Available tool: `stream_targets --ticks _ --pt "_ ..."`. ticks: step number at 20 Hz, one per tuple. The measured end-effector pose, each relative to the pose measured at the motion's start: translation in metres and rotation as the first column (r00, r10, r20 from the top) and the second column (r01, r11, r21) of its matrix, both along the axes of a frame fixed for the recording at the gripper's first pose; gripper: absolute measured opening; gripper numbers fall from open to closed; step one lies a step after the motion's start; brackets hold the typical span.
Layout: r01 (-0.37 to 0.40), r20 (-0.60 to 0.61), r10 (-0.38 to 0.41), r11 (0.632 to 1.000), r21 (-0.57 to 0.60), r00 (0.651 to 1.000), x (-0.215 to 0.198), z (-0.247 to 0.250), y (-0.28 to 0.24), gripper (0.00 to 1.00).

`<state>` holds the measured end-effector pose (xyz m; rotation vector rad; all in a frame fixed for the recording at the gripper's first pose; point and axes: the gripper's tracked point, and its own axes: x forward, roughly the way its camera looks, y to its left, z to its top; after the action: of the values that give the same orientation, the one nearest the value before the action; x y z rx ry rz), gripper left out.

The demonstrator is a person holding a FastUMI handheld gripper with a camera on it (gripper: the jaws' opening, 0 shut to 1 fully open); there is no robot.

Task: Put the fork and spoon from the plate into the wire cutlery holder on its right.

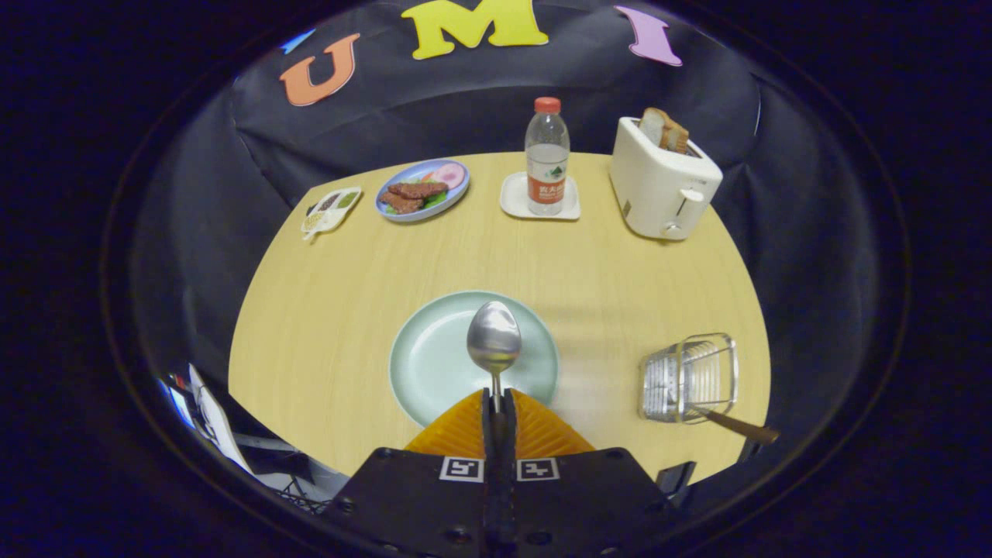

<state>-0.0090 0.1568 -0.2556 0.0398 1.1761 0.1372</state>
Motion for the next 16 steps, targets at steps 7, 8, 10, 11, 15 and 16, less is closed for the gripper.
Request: stream_targets --ticks 7,8,10,11,15,16 --pt "-0.027 -0.097 0.014 0.99 -0.14 0.995 -0.001 0.051 -0.13 0.01" --pt "-0.031 -0.12 0.013 0.988 -0.15 0.993 -0.004 0.05 -0.142 0.01" --pt "-0.042 -0.172 0.013 0.985 -0.167 0.985 -0.013 0.044 -0.162 0.01" --pt "-0.054 -0.196 0.02 0.984 -0.171 0.98 -0.017 0.04 -0.169 0.01" --pt "-0.089 -0.284 0.037 0.981 -0.17 0.958 -0.025 0.022 -0.184 0.01" --pt "-0.088 -0.301 0.035 0.983 -0.164 0.953 -0.025 0.018 -0.185 0.01"
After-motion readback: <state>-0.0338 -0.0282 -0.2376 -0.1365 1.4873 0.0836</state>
